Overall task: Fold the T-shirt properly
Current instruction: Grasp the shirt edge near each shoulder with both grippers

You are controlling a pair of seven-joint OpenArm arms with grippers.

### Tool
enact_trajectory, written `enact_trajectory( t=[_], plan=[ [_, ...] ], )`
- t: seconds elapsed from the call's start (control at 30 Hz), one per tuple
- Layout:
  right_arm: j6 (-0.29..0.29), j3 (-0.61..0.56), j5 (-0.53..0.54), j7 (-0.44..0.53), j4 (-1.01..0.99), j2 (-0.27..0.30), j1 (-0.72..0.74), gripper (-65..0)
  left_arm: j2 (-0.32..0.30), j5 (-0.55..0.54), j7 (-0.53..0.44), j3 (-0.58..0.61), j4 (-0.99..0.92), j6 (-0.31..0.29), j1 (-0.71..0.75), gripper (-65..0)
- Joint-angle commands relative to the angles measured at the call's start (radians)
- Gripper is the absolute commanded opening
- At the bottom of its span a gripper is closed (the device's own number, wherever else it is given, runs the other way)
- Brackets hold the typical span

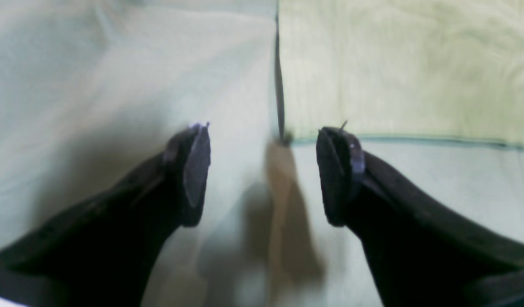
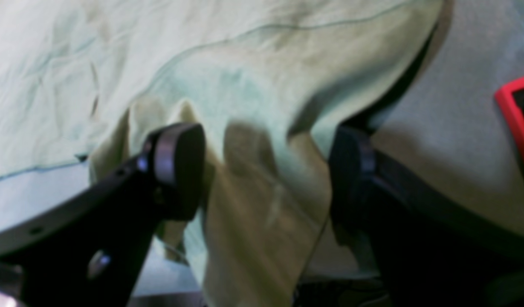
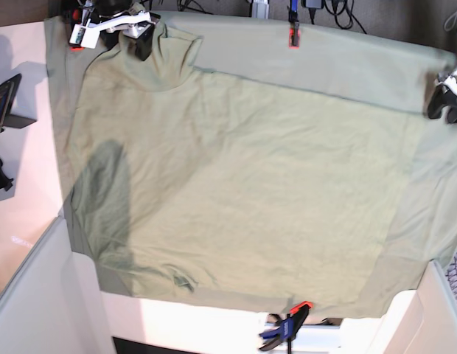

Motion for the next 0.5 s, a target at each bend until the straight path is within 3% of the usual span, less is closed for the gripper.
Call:
enact_trajectory(
  t=[0.0, 0.33, 0.47],
  plan=[
    [0.007, -0.003, 0.004, -0.021, 0.007, 0.0, -0.009, -21.3, -0.019, -0.02, -0.017, 0.007, -0.006, -0.006, -0.023, -22.7],
    [0.007, -0.003, -0.023, -0.022, 0.008, 0.0, -0.009, -21.3, -0.004, -0.008, 0.0, 0.182, -0.108, -0.01, -0.148, -22.7],
    [0.007, -0.003, -0.023, -0.022, 0.008, 0.0, -0.009, -21.3, 0.028, 0.037, 0.01, 0.192, -0.109, -0.01, -0.146, -22.8]
  ],
)
